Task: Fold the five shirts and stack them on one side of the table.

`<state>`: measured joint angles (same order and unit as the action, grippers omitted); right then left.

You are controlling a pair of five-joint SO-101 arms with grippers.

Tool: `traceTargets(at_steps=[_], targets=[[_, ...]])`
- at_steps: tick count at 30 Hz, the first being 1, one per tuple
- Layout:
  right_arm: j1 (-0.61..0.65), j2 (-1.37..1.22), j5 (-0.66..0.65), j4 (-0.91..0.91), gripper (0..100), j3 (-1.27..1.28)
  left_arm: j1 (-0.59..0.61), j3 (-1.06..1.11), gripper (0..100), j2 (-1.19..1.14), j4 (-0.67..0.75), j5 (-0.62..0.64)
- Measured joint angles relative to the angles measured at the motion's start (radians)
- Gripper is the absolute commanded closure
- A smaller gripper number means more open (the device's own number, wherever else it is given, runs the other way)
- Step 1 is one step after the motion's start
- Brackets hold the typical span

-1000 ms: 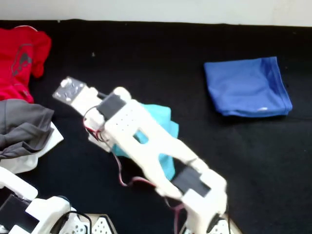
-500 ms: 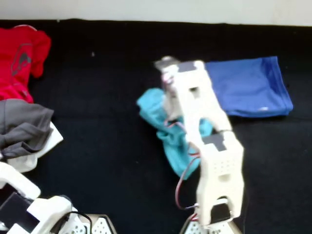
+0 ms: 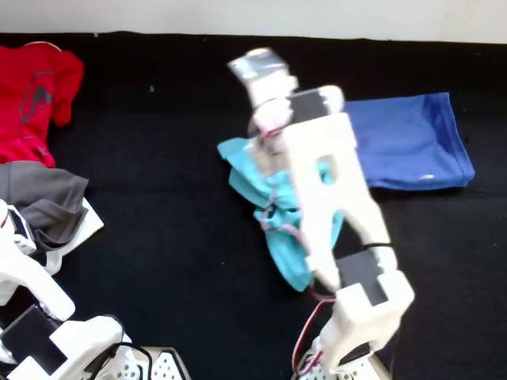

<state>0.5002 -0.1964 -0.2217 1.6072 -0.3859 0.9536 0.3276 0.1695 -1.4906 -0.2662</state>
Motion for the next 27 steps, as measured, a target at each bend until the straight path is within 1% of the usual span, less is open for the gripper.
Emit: traceTargets(at_steps=[2, 4, 8, 12, 14, 15, 19, 23, 27], targets=[[0.087, 0.0, 0.0, -0.029, 80.0, 0.014, 0.0, 0.0, 89, 0.0, 0.0, 0.0], [0.147, -0.014, 0.002, -0.071, 80.0, 0.028, 0.0, 0.0, 89, 0.0, 0.0, 0.0], [0.163, -0.124, 0.002, -0.14, 80.0, 0.029, 0.0, 0.0, 89, 0.0, 0.0, 0.0], [0.109, -0.241, 0.003, -0.229, 80.3, 0.029, 0.0, 0.0, 89, 0.0, -0.003, 0.0], [0.061, -0.273, 0.003, -0.276, 80.7, 0.029, 0.0, 0.0, 89, 0.0, -0.014, 0.0], [0.034, -0.279, 0.003, -0.298, 82.5, 0.029, 0.0, 0.0, 89, 0.0, -0.015, 0.0], [-0.077, -0.288, 0.003, -0.348, 99.6, 0.029, 0.0, 0.0, 89, 0.0, -0.018, 0.0], [-0.152, -0.288, 0.003, -0.341, 94.4, -0.023, 0.0, 0.0, 89, 0.0, -0.02, 0.0], [-0.187, -0.288, 0.003, -0.284, 90.6, -0.135, 0.0, 0.0, 89, 0.0, -0.02, 0.0]])
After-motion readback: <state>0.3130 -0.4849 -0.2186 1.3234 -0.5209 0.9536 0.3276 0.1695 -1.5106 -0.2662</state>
